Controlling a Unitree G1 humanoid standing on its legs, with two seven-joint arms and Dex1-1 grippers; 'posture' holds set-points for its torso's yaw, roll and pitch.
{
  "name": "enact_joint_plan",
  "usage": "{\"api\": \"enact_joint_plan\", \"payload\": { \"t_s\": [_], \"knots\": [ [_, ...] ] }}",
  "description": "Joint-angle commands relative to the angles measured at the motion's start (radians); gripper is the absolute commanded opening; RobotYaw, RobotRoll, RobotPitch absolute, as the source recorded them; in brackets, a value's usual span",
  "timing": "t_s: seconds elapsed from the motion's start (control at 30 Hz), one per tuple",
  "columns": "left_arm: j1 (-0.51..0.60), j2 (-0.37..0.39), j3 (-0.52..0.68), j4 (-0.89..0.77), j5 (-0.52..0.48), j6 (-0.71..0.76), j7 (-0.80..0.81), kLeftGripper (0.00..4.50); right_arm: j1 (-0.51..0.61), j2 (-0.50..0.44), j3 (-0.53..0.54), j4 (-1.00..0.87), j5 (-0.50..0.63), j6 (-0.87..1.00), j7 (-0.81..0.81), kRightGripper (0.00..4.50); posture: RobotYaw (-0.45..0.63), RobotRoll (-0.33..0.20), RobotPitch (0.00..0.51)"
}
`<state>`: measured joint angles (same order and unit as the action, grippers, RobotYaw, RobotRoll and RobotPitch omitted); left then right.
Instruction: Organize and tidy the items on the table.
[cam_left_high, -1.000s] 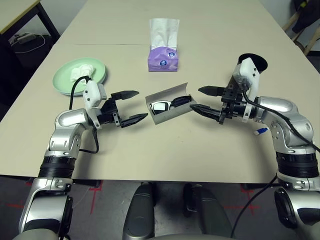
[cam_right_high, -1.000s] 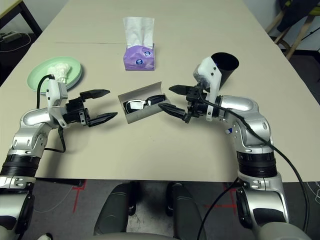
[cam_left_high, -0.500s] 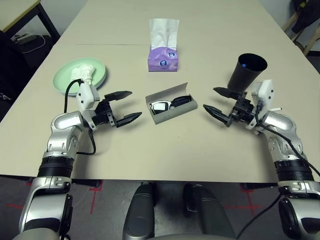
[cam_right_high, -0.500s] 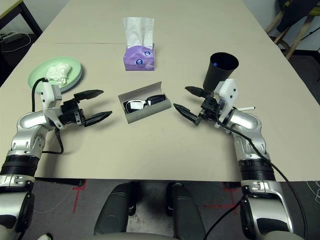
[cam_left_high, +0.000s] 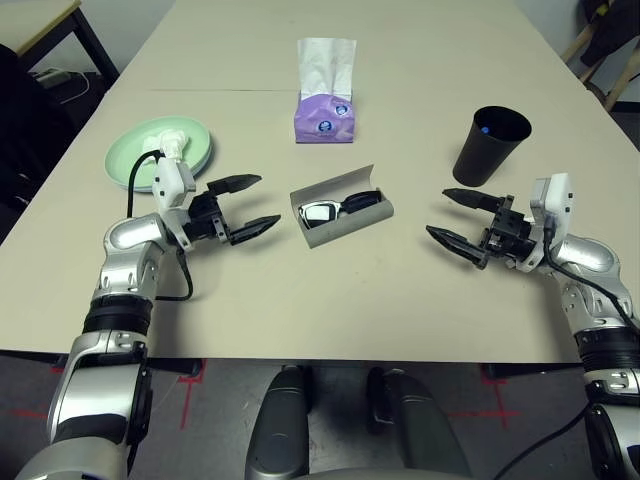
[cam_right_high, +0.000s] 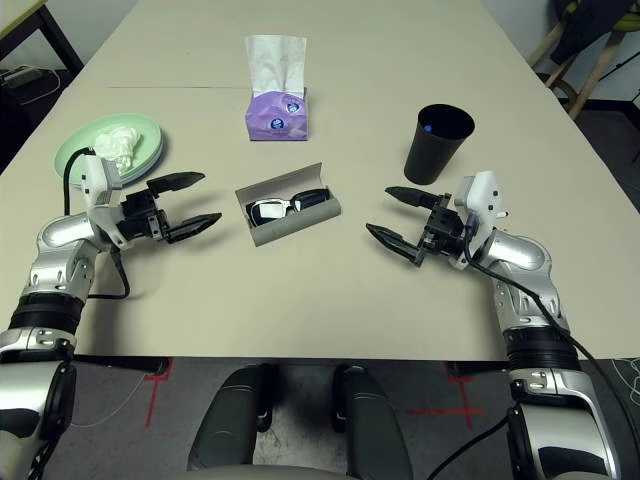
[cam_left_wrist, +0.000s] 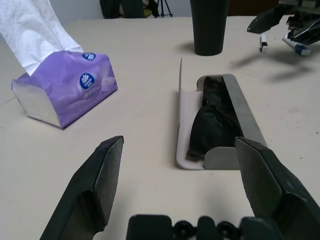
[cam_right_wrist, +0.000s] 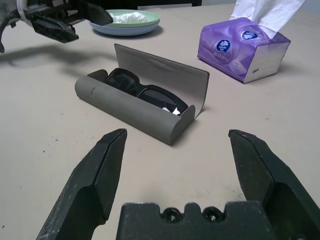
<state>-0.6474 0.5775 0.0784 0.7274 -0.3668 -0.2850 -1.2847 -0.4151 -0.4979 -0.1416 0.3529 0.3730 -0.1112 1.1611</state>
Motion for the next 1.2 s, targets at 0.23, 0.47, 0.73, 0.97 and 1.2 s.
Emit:
{"api": "enact_joint_plan", "payload": {
  "t_s": [0.23, 0.47, 0.73, 0.97, 1.2],
  "knots": [
    [-0.023, -0.037, 0.004, 0.091, 0.025, -0.060, -0.063, 1.93, 0.010, -0.019, -0.002, -0.029, 0.025, 0.017, -0.002, 4.50, 0.11, 0.000, 0.169],
    [-0.090, -0.062, -0.007, 0.180, 0.076, -0.057, 0.004, 0.03, 0.020, -0.018, 0.007, -0.029, 0.027, 0.011, 0.003, 4.50, 0.11, 0.000, 0.173],
    [-0.198, -0.095, 0.004, 0.284, 0.152, -0.026, 0.249, 0.03, 0.018, -0.004, 0.019, -0.043, 0.030, 0.019, -0.003, 4.50, 0.11, 0.000, 0.169],
    [-0.184, -0.135, -0.023, 0.239, 0.160, -0.022, 0.223, 0.03, 0.010, 0.005, 0.026, -0.064, 0.027, 0.037, -0.021, 4.50, 0.11, 0.000, 0.170],
    [-0.090, -0.171, -0.076, 0.084, 0.140, 0.043, 0.114, 0.03, 0.009, 0.010, 0.032, -0.075, 0.027, 0.045, -0.037, 4.50, 0.11, 0.000, 0.160]
  ]
}}
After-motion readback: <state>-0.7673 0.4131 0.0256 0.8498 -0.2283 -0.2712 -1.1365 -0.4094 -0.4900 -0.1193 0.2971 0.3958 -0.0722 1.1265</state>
